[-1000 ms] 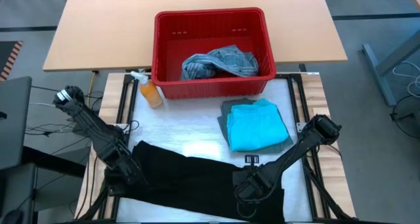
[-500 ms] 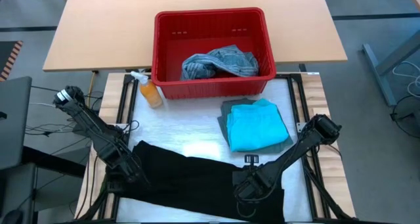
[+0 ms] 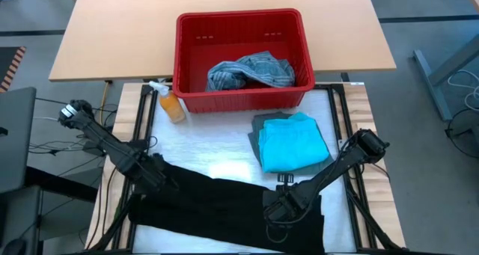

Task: Fold Laundry from Bin
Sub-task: Fold the black shirt

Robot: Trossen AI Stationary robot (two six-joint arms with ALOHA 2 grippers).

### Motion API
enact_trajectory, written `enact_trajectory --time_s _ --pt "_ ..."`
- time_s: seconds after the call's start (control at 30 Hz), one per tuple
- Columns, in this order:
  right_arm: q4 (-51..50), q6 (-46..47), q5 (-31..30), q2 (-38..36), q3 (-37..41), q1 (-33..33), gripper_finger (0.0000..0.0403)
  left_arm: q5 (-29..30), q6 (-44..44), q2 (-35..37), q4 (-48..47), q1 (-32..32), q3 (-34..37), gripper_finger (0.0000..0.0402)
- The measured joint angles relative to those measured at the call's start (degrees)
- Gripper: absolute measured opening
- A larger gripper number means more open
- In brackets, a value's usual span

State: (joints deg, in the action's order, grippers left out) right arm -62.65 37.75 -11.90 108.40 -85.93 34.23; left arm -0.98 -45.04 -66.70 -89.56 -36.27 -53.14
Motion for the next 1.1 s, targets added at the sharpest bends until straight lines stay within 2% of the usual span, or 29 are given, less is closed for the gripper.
enact_trajectory --time_s 0.23,0.5,0.6,0.83,0.9,1.0,1.03,1.1 --pt "0.1 0.9 0.0 0.0 0.0 -1.2 0.0171 6.4 3.9 0.0 0.5 2.2 0.1 0.0" --pt "0.0 1.8 0.1 0.0 0.0 -1.8 0.0171 4.4 2.3 0.0 1.5 4.4 7.9 0.0" --pt "-1.2 5.1 2.6 0.0 0.0 -1.7 0.0171 2.7 2.0 0.0 2.2 4.4 8.9 0.0009" --pt "-5.1 20.2 17.4 0.0 -0.6 0.0 0.0171 -2.7 3.7 0.0 1.7 4.4 6.1 0.0086" --pt "-8.4 26.0 18.3 0.0 -1.2 1.6 0.0171 -2.5 3.9 0.0 1.0 4.4 4.1 0.0112" --pt "-15.1 35.9 14.1 0.0 -1.3 5.4 0.0171 3.5 4.2 0.0 2.4 4.4 0.5 0.0144" --pt "-17.1 39.6 14.1 0.0 -0.7 6.5 0.017 7.3 4.6 0.4 5.1 4.2 -0.2 0.0152" --pt "-18.3 45.4 15.5 -0.1 1.2 8.2 0.0168 12.1 7.8 1.5 16.8 4.0 -0.1 0.0163"
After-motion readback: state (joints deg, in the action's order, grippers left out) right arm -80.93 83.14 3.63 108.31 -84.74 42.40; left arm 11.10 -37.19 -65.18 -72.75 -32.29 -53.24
